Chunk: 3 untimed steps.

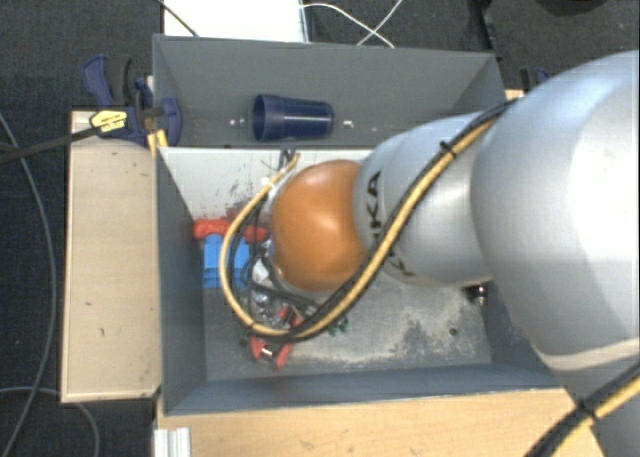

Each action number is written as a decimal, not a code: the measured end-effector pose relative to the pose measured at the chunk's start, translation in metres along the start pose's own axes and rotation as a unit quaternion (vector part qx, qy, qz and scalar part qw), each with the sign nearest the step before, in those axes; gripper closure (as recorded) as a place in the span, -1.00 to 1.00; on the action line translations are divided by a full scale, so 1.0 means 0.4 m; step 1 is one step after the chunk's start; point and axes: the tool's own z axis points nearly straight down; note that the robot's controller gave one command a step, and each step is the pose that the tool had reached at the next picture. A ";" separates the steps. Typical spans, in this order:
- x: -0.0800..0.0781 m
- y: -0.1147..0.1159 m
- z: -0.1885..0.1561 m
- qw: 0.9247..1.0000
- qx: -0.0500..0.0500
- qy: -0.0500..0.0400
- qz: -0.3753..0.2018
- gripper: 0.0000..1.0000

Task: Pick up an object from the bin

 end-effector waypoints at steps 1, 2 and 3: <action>0.015 -0.033 -0.263 1.000 -0.001 0.007 0.018 1.00; 0.001 -0.030 -0.336 1.000 0.000 0.002 0.004 1.00; 0.036 0.026 -0.234 0.995 -0.001 0.005 0.103 1.00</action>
Offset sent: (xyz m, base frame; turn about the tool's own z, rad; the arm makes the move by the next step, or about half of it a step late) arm 0.0006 -0.0112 0.1153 -0.0262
